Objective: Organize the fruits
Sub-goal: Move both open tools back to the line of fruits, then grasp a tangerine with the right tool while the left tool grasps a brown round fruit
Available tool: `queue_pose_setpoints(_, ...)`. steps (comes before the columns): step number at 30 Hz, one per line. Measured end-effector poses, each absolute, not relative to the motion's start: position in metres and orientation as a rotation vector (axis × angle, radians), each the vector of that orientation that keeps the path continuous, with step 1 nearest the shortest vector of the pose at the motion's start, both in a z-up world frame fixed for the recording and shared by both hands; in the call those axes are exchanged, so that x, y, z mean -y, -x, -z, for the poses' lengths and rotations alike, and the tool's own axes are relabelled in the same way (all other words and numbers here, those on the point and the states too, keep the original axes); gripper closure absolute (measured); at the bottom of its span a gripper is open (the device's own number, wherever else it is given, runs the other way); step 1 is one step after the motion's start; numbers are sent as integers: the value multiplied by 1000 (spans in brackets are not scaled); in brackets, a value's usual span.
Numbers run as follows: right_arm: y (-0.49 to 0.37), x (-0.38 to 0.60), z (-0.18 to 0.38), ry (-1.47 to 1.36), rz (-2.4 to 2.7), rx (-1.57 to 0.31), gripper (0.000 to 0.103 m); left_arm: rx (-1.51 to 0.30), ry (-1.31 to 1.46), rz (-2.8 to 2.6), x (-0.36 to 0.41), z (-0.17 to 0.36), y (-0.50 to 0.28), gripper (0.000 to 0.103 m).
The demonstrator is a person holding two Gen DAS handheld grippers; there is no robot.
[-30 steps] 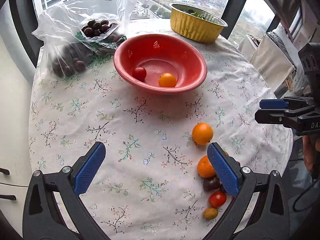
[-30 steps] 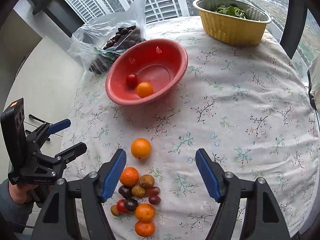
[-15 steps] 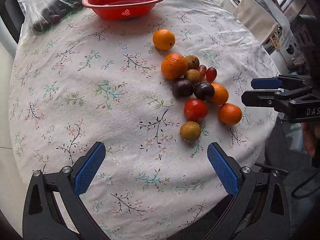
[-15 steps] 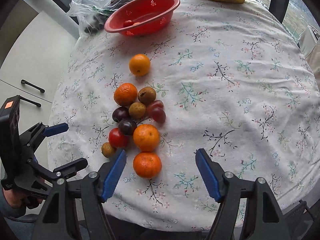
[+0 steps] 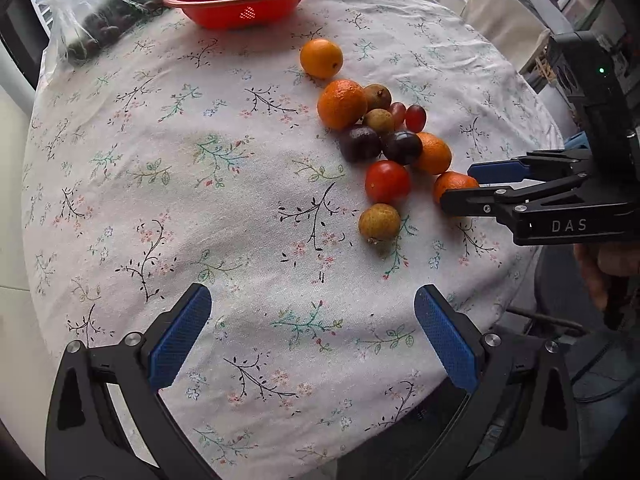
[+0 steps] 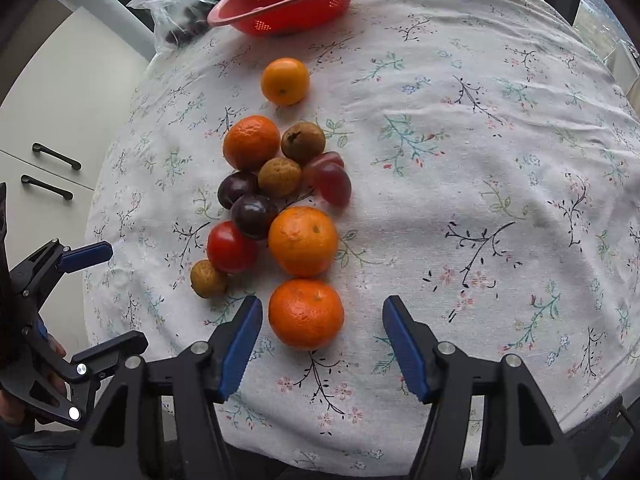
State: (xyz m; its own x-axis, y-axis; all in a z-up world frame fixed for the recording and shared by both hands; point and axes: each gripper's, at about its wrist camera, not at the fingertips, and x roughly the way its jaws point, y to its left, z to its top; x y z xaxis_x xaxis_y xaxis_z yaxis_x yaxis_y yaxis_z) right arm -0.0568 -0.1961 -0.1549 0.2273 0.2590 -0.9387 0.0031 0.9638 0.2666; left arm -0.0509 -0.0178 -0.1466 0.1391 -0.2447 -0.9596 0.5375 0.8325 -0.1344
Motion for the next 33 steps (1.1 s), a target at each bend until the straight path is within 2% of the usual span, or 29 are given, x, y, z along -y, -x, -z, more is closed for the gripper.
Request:
queue_pose_setpoints(5,56,188,156,-171,-204,-1325,45,-1320,-251,564,17,149,49,0)
queue_pose_setpoints(10,55,182,156,-123,-247,-1336,62,-1306,-260,576,28,148,43,0)
queue_pose_setpoints(19,58,207,153,-245,-240,-1344,63,-1291,-276,631,57,156,30,1)
queue_pose_setpoints(20,58,211,152,-254,-238,-1342,63,-1293,-280,641,60,158,30,4)
queue_pose_setpoints(24,57,216,151,-261,-229,-1343,63,-1321,-283,670,69,168,27,33)
queue_pose_setpoints(26,58,217,151,-263,-228,-1343,63,-1322,-285,676,72,170,26,38)
queue_pose_setpoints(29,57,218,151,-265,-229,-1343,63,-1321,-290,682,76,173,24,40)
queue_pose_setpoints(33,56,217,151,-264,-228,-1344,63,-1329,-293,694,79,178,23,54)
